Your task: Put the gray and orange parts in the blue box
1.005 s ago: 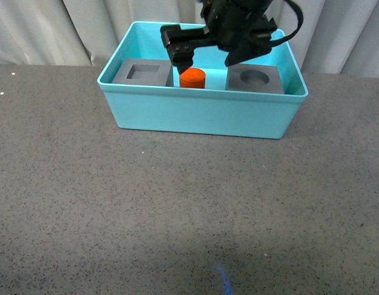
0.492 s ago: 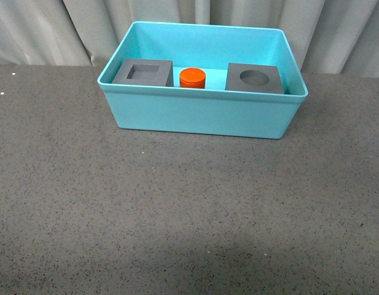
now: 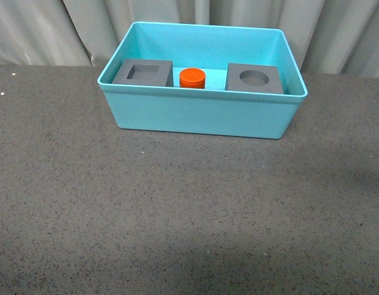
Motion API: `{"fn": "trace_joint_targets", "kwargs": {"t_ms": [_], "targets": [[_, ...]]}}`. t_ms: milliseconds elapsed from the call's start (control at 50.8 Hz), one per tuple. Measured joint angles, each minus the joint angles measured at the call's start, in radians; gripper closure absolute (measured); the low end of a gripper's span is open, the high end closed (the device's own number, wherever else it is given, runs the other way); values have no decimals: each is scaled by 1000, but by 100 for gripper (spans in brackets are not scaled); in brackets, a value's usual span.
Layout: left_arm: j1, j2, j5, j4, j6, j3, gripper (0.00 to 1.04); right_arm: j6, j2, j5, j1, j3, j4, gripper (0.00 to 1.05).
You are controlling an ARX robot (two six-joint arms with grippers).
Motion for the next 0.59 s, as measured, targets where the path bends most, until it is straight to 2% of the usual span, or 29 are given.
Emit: {"fn": "trace_joint_targets", "kwargs": {"t_ms": [59,197,256,295,355,433,473,591], "targets": [[0,0,0,0,0,0,7,-24,-38,6,-3,-35,64,10],[0,0,0,0,0,0,7,-33,-64,6,-10,-68,81,10],[0,0,0,0,0,0,7,-40,-63,-46,-26,-93,142,13],[0,0,0,0,0,0,7,-47,-69,-180,-51,-141,256,20],[0,0,0,0,0,0,7,-53,-90,-282,-78,-196,356,29],[0,0,0,0,0,0,7,-57,-131,-348,-105,-243,394,40],[0,0,0,0,0,0,7,-59,-168,-373,-126,-275,396,49],[0,0,0,0,0,0,7,-60,-235,-409,-170,-335,389,69]]}}
